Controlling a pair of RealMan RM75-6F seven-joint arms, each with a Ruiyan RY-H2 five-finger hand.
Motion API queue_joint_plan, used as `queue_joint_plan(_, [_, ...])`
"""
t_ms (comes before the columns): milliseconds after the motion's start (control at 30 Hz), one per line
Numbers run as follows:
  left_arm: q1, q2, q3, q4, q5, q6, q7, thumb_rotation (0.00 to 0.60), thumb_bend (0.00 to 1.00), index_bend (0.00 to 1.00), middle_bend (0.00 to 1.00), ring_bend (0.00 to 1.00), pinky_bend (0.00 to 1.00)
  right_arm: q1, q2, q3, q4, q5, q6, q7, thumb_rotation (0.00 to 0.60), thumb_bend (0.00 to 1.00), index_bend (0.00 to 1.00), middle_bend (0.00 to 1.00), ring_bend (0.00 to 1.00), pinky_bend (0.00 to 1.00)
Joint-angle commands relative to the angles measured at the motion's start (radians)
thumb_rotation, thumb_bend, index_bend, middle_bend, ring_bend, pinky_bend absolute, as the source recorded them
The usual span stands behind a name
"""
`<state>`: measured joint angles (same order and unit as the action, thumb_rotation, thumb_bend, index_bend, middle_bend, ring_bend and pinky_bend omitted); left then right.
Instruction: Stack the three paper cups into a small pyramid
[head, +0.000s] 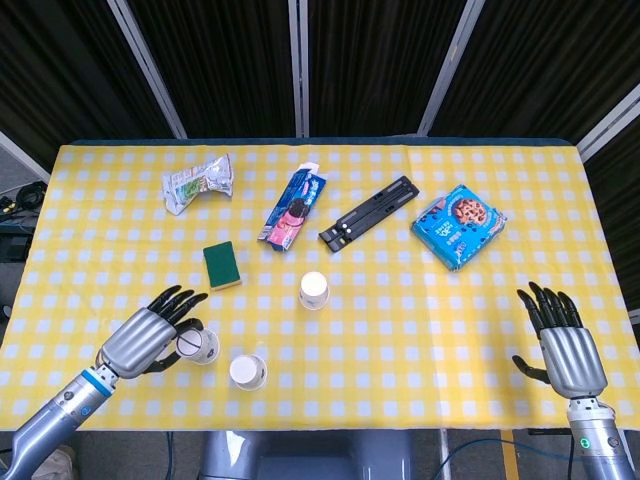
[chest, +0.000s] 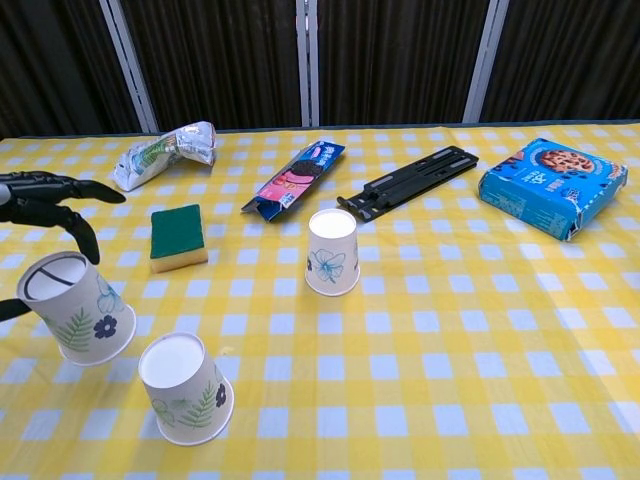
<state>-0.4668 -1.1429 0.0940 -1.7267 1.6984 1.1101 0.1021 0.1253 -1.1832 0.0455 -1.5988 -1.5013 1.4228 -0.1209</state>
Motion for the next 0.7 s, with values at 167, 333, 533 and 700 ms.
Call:
queue_joint_plan(167, [-0.01,-0.05,0.014,0.006,0.014,-0.032,0.021,0.6,0.44,0.38,0.0,0.0,0.0,0.0,0.001,0.002,0.0,0.004,-0.001,0.003,0.6,0.07,0.0,0.0,0.0,0.0])
queue_joint_plan(333, [-0.016,-0.066,0.02,-0.004,0.014,-0.054,0.056,0.6,0.44,0.38,0.0,0.0,0.0,-0.001,0.004,0.003,0.0,0.003,0.002,0.009,0.6,0.07,0.0,0.0,0.0,0.0])
queue_joint_plan(533, [-0.018,-0.082,0.018,-0.01,-0.001,-0.067,0.086,0.6,0.44,0.38,0.0,0.0,0.0,-0.002,0.006,0.004,0.0,0.002,0.004,0.013,0.6,0.07,0.0,0.0,0.0,0.0])
queue_joint_plan(700, [-0.02,-0.105,0.018,-0.004,-0.012,-0.08,0.102,0.6,0.44,0.38,0.0,0.0,0.0,-0.002,0.007,0.004,0.0,0.004,0.002,0.013,0.6,0.07,0.0,0.0,0.0,0.0])
